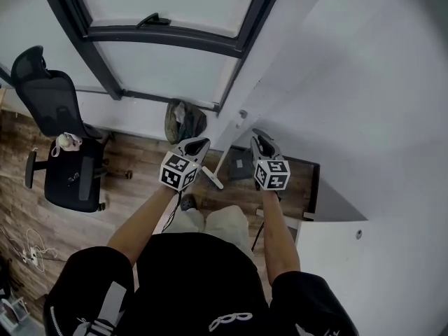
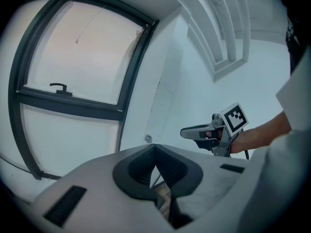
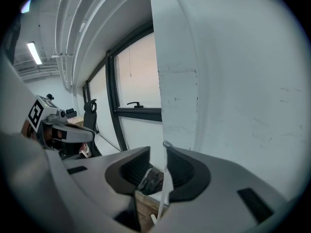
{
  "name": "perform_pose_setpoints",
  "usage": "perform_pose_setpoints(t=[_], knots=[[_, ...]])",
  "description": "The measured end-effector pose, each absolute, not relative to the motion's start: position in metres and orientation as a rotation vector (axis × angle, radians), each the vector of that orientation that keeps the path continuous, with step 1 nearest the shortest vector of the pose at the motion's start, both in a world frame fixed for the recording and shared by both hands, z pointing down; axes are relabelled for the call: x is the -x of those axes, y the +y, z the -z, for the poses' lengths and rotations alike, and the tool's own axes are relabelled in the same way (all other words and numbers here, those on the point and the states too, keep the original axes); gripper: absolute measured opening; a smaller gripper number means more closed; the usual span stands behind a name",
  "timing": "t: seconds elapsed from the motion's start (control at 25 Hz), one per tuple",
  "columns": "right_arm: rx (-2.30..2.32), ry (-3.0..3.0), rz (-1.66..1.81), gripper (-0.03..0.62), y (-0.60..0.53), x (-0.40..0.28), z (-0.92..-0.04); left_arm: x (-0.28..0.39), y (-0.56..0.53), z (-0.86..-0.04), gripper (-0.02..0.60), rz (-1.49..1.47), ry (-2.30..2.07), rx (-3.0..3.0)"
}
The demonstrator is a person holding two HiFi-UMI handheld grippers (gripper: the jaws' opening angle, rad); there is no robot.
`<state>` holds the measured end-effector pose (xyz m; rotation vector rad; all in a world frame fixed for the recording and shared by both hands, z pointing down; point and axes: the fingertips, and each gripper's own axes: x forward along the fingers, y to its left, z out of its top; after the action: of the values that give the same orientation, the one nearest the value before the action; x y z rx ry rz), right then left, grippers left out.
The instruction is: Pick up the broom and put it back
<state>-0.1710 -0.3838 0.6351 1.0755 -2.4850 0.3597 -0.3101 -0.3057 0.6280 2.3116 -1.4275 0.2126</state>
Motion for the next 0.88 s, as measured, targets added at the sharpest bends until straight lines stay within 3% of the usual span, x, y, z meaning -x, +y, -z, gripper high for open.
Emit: perform_pose_setpoints(t=[0.04, 0.08, 0.16, 0.88], knots=[[-1.062, -2.480, -0.361, 0.144, -0.385, 0.174, -0.639, 0.311, -0.307, -0.629, 0.017, -0.211, -1.430, -2.312], [-1.047, -2.474, -0.362, 0.187, -0.386, 0.176, -0.643, 0.312, -0.308, -0.630, 0.017, -0.209, -1.433, -2.313], [-1.018, -2.463, -0.364, 0.215, -0.388, 0.181, -0.653, 0.318, -0.311, -0.634, 0.017, -0.205, -1.452, -2.303], [-0.961, -2.381, -0.437, 0.227, -0.438, 0.207, -0.737, 0.348, -0.331, -0.657, 0.017, -0.156, -1.575, -2.245]])
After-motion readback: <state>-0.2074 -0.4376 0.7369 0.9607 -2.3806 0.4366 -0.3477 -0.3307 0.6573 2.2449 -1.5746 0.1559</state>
